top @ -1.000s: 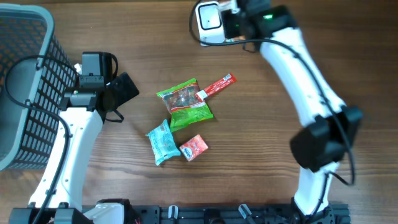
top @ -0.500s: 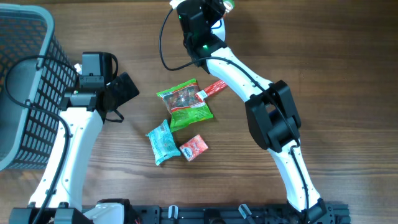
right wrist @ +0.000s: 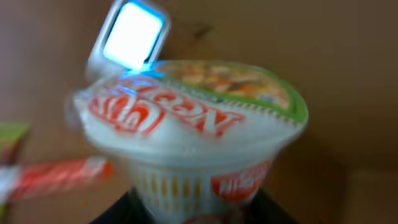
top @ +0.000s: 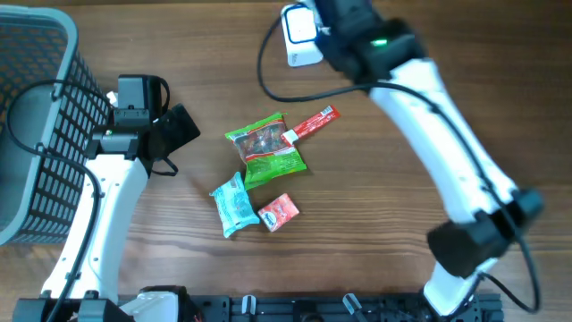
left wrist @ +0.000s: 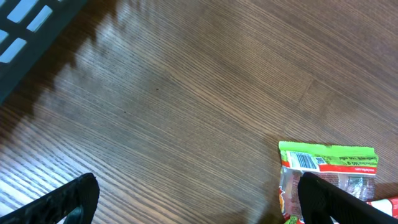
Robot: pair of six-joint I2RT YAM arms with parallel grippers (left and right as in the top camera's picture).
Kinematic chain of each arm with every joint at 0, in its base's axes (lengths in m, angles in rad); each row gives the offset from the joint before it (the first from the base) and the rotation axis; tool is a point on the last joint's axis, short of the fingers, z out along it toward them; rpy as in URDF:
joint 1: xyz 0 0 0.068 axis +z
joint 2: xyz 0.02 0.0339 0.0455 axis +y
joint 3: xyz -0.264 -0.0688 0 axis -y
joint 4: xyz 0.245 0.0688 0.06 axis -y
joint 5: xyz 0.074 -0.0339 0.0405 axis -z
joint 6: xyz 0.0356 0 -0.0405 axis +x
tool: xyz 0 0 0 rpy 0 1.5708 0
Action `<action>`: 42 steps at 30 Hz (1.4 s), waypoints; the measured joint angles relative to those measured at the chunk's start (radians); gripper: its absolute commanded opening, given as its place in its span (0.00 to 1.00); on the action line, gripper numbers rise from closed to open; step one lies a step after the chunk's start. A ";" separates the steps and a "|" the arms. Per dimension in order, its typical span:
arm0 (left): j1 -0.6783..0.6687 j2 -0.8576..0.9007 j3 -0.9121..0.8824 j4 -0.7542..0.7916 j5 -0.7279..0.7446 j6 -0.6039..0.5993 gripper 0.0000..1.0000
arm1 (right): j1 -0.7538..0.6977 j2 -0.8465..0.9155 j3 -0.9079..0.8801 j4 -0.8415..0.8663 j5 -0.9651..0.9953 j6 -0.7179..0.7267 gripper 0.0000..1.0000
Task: Scan the item barcode
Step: 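Hold the noodle cup up in front of the scanner window, then set the cup upright on the right side and release it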
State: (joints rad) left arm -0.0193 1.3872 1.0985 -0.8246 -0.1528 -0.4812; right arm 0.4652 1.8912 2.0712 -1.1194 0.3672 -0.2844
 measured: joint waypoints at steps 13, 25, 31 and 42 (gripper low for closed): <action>0.000 0.000 0.000 -0.001 0.000 0.000 1.00 | -0.538 0.039 -0.629 -0.038 -0.368 0.187 0.90; 0.000 0.000 0.000 -0.001 0.000 0.000 1.00 | -0.538 0.024 -0.239 -0.153 -0.482 0.282 1.00; 0.000 0.000 0.000 -0.002 0.000 0.000 1.00 | -0.538 0.024 -0.240 0.175 -0.494 0.289 1.00; 0.000 0.000 0.000 -0.002 0.000 0.000 1.00 | -0.538 0.024 -0.240 0.231 -0.494 0.289 1.00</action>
State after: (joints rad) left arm -0.0193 1.3872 1.0985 -0.8261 -0.1528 -0.4812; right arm -0.0727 1.9148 1.8313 -0.8886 -0.1272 0.0048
